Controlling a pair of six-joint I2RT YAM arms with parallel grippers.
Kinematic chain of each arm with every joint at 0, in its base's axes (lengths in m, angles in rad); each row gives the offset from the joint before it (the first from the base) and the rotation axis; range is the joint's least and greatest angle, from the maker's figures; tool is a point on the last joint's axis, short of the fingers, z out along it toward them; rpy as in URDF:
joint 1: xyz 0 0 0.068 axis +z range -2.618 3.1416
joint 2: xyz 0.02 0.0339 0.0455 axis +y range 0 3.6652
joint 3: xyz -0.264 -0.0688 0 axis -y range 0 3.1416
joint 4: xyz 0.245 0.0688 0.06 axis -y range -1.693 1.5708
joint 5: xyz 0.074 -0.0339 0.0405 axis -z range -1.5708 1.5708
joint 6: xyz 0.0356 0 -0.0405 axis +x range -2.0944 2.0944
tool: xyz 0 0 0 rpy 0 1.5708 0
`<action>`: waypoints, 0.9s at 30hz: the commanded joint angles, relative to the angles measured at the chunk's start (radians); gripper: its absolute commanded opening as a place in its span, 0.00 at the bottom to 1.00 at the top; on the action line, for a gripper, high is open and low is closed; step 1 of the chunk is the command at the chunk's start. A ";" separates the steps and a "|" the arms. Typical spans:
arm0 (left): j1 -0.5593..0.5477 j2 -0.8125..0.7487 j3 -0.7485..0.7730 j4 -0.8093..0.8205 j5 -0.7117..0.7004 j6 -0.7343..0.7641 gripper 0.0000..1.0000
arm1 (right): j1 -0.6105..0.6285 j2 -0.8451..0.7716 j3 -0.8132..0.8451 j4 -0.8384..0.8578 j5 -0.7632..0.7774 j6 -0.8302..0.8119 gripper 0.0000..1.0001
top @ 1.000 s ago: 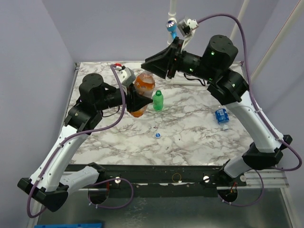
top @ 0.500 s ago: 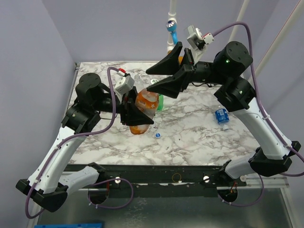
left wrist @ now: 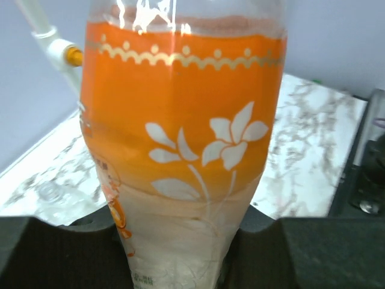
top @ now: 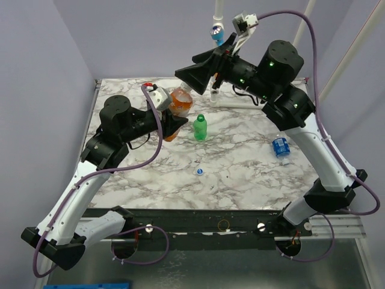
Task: Unscrew the bottle caps
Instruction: Unscrew the bottle cap from the plastic bottle.
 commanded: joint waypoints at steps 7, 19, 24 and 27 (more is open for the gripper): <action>0.002 0.002 -0.008 0.010 -0.200 0.073 0.00 | -0.002 0.057 0.012 -0.128 0.089 0.032 0.88; 0.002 -0.003 -0.021 0.009 -0.148 0.035 0.00 | -0.002 -0.014 -0.096 -0.013 0.074 0.037 0.02; 0.001 -0.015 -0.025 0.008 -0.013 -0.014 0.00 | -0.002 -0.051 -0.122 0.041 -0.014 -0.011 0.00; 0.002 -0.033 -0.033 0.009 0.128 -0.069 0.00 | -0.007 -0.078 -0.162 0.104 -0.191 -0.052 0.01</action>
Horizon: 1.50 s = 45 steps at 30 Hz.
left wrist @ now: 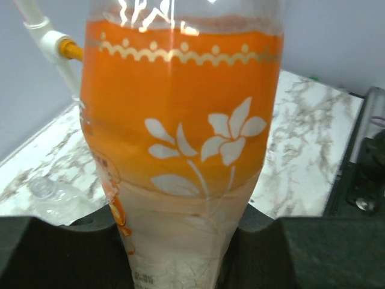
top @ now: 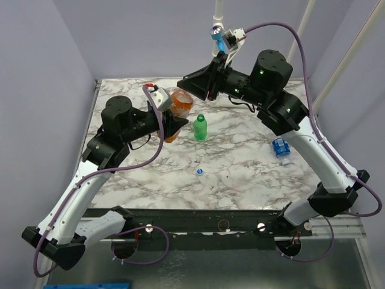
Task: Unscrew the bottle caps
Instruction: Unscrew the bottle cap from the plastic bottle, then place the plastic bottle at the center of the board.
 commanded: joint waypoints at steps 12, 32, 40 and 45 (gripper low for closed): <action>0.001 0.003 0.067 0.051 0.838 -0.360 0.00 | -0.048 -0.063 -0.145 0.527 -1.042 0.180 0.01; 0.004 -0.022 -0.010 0.052 0.127 -0.053 0.00 | -0.050 -0.074 -0.021 0.037 -0.135 -0.050 1.00; 0.003 -0.031 -0.018 0.063 0.109 -0.069 0.00 | -0.049 -0.073 -0.073 0.045 -0.182 -0.026 0.84; 0.004 -0.028 -0.021 0.071 0.153 -0.080 0.00 | -0.049 -0.048 -0.079 0.041 -0.200 -0.001 0.75</action>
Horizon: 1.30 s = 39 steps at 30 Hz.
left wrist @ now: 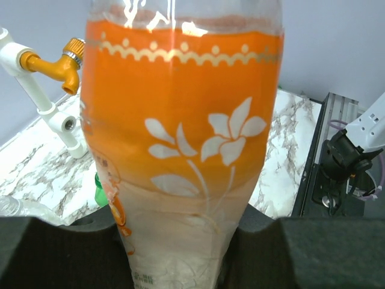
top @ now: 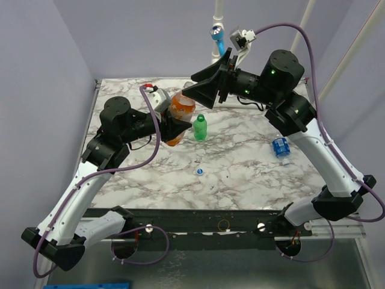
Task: Unscrew the bottle caps
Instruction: Place the plastic bottle at the center of the board.
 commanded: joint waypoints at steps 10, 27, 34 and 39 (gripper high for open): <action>0.001 -0.018 -0.023 0.024 -0.007 -0.008 0.91 | 0.002 -0.006 -0.077 0.005 0.033 0.020 0.04; 0.001 -0.130 -0.130 -0.293 -0.122 0.180 0.99 | 0.002 -0.180 -0.332 -0.130 0.632 -0.329 0.00; 0.001 -0.114 -0.051 -0.389 -0.182 0.179 0.99 | -0.040 -0.168 -0.502 0.041 0.894 -0.401 0.01; 0.002 -0.067 0.008 -0.416 -0.198 0.148 0.99 | -0.152 -0.174 -0.637 0.199 0.929 -0.343 0.01</action>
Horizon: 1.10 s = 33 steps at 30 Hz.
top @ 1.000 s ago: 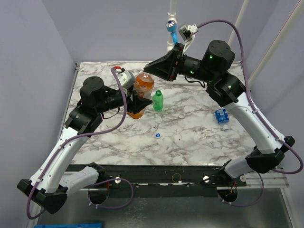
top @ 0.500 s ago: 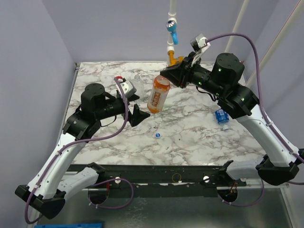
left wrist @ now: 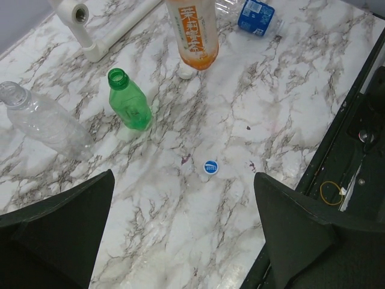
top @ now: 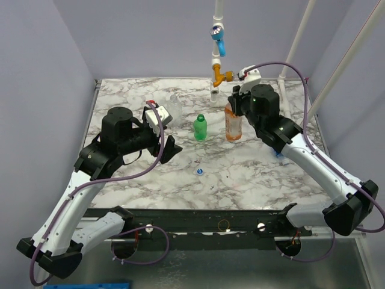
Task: Unscrew the bottle caps
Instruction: Place the plastic bottle at the center of the board.
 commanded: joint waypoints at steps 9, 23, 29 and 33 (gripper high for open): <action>-0.002 0.022 0.046 -0.042 -0.004 -0.011 0.99 | -0.210 0.059 -0.247 0.501 0.161 0.085 0.01; -0.001 0.030 0.061 -0.031 0.013 -0.020 0.99 | -0.242 0.213 -0.440 0.882 0.183 0.029 0.00; -0.001 0.034 0.062 -0.031 0.028 -0.025 0.99 | -0.242 0.186 -0.493 0.887 0.154 -0.002 0.05; -0.001 0.032 0.054 -0.026 0.037 -0.028 0.99 | -0.242 0.162 -0.515 0.864 0.114 -0.001 0.34</action>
